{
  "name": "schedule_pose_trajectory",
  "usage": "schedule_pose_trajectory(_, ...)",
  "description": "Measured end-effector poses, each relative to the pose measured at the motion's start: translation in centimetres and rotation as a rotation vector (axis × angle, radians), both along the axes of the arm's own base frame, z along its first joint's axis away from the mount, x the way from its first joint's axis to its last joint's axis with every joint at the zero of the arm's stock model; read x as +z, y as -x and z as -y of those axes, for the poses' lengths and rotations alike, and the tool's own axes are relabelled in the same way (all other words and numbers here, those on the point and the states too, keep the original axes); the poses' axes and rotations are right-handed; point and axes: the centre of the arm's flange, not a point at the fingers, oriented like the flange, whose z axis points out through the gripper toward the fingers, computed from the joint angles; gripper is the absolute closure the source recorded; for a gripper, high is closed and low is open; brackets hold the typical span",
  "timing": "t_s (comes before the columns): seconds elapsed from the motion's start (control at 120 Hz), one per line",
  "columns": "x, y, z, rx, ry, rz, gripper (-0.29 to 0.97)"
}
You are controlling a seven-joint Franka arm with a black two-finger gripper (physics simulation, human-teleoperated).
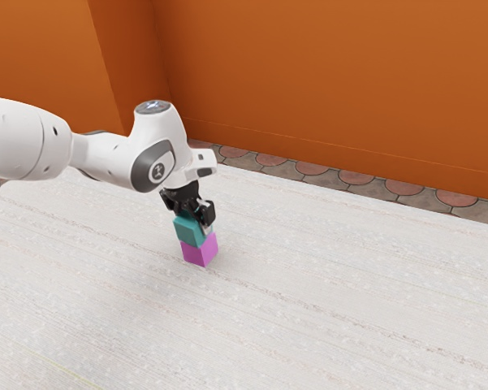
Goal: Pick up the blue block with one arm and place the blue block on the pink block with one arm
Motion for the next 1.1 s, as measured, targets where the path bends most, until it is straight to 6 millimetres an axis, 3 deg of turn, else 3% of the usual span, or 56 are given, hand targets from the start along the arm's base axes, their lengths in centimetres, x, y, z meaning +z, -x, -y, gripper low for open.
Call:
schedule_pose_trajectory(0.133,0.3,0.0,0.1,-0.006,0.004,0.003,0.15)
schedule_pose_trajectory(0.225,2.7,0.3,0.6,-0.014,0.004,0.036,0.1)
schedule_pose_trajectory(0.292,6.5,1.1,2.3,-0.041,0.001,0.09,0.07)
schedule_pose_trajectory(0.4,16.0,3.6,5.4,-0.095,-0.002,0.21,0.04)
schedule_pose_trajectory(0.558,22.7,7.6,6.5,-0.084,0.016,0.221,0.02)
schedule_pose_trajectory(0.633,23.3,8.9,5.7,-0.054,0.018,0.166,0.01)
schedule_pose_trajectory(0.775,23.1,9.9,1.5,0.038,-0.005,0.083,0.01)
schedule_pose_trajectory(0.942,29.7,11.2,2.7,0.035,-0.047,0.082,0.0)
schedule_pose_trajectory(1.1,29.6,12.1,2.5,0.061,-0.065,-0.01,0.0)
